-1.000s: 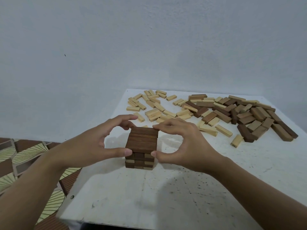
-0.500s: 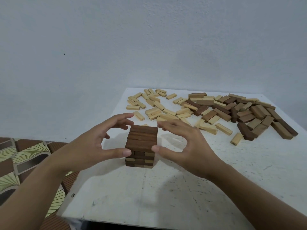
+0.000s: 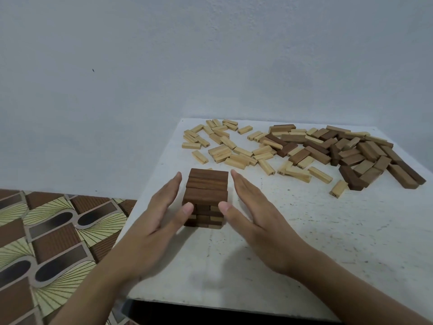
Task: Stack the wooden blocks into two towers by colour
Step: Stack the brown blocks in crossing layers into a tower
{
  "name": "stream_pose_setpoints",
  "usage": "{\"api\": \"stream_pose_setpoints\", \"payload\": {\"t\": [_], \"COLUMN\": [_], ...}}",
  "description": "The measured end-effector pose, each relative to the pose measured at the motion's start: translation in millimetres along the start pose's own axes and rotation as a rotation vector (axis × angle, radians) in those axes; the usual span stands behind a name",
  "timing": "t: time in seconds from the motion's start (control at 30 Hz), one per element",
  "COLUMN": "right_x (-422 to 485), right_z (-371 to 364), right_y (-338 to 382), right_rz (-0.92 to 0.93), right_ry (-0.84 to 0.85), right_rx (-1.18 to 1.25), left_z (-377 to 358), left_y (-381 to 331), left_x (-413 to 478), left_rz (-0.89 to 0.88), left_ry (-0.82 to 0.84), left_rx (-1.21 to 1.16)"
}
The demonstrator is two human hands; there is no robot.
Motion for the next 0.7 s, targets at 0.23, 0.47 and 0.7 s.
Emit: {"api": "stream_pose_setpoints", "payload": {"t": [0.23,0.47,0.7], "right_x": [0.9,2.3,0.6], "right_z": [-10.1,-12.5,-13.7], "right_y": [1.3,2.2,2.1], "right_rz": [0.039,0.075,0.076], "right_ry": [0.005,-0.017,-0.029], "right_rx": [-0.066,-0.097,-0.100], "left_z": [-5.8,-5.8,-5.5], "left_y": [-3.4,-3.2,-2.8], "left_x": [1.5,1.6,1.6], "left_rz": [-0.097,-0.160,-0.158], "left_ry": [-0.004,-0.018,-0.013], "left_rx": [0.073,0.216,0.224]}}
Point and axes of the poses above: each hand's wrist, its own x-axis towards the middle knuckle, its own z-axis out of the back of the hand, y = z × x, the point moved 1 cm from there along x, towards the middle knuckle, and after that the axes turned 3 degrees about x, right-handed, at the moved point
